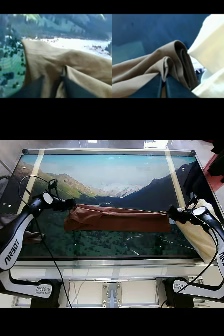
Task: Fold the shirts.
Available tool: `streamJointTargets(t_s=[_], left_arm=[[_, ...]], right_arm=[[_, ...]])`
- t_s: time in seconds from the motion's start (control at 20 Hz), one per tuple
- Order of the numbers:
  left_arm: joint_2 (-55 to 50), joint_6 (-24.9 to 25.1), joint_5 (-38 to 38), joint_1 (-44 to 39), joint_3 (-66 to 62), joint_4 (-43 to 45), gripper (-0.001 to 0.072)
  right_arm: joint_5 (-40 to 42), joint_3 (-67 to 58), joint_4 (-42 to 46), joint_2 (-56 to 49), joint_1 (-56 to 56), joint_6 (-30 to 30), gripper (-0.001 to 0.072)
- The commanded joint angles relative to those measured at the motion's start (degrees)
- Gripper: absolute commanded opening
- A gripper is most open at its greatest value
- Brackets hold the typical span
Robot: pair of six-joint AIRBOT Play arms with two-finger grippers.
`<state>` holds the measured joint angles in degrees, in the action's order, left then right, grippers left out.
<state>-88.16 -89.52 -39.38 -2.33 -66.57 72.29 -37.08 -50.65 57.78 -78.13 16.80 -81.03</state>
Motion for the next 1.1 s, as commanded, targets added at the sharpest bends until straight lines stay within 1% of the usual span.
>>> streamJointTargets(t_s=[0.0, 0.05, 0.1, 0.15, 0.25, 0.35, 0.4, 0.5, 0.6, 0.65, 0.75, 1.05], left_arm=[[-0.2, 0.4, -3.3, 0.3, -3.8, -0.2, 0.0586], [0.2, 0.4, -5.6, 0.6, -6.2, -0.1, 0.0584], [1.0, 0.4, -7.1, 1.0, -8.2, 0.0, 0.0584], [2.2, 0.4, -7.3, 1.3, -9.9, -0.1, 0.0584], [5.6, 0.4, -6.4, 1.2, -12.3, -0.3, 0.0584], [9.0, 0.4, -3.9, 1.2, -12.8, -1.1, 0.0584], [10.7, 0.4, -2.4, 1.2, -12.8, -1.9, 0.0584], [13.4, 0.4, -0.5, 1.2, -12.8, -2.0, 0.0584], [14.9, 0.4, -0.3, 1.2, -12.8, -2.0, 0.0584], [15.1, 0.4, -0.3, 1.2, -12.8, -2.1, 0.0583], [15.1, 0.4, -0.5, 1.2, -12.8, -2.8, 0.0584], [15.1, 0.4, -0.6, 1.2, -12.8, -5.1, 0.0584]], right_arm=[[-4.5, -3.4, 0.0, 1.1, 0.4, 0.1, 0.0299], [-6.8, -5.9, 0.7, 2.4, 0.9, 0.5, 0.0399], [-9.6, -8.9, 1.0, 3.8, 1.5, 1.3, 0.0433], [-12.0, -11.5, 2.1, 4.9, 2.3, 2.0, 0.0453], [-18.8, -14.7, 5.9, 5.2, 4.6, 1.7, 0.0458], [-25.5, -13.9, 7.6, 3.2, 7.0, 2.2, 0.0488], [-26.6, -12.7, 7.5, 1.9, 7.9, 3.2, 0.0514], [-26.7, -10.1, 5.9, -1.0, 8.2, 5.4, 0.0522], [-26.7, -8.1, -0.1, -4.0, 7.7, 10.1, 0.0523], [-26.3, -7.7, -1.7, -5.5, 7.5, 10.7, 0.0524], [-24.1, -7.6, -1.9, -7.7, 7.4, 11.8, 0.0523], [-16.9, -7.6, -2.6, -11.2, 7.4, 12.2, 0.0523]])
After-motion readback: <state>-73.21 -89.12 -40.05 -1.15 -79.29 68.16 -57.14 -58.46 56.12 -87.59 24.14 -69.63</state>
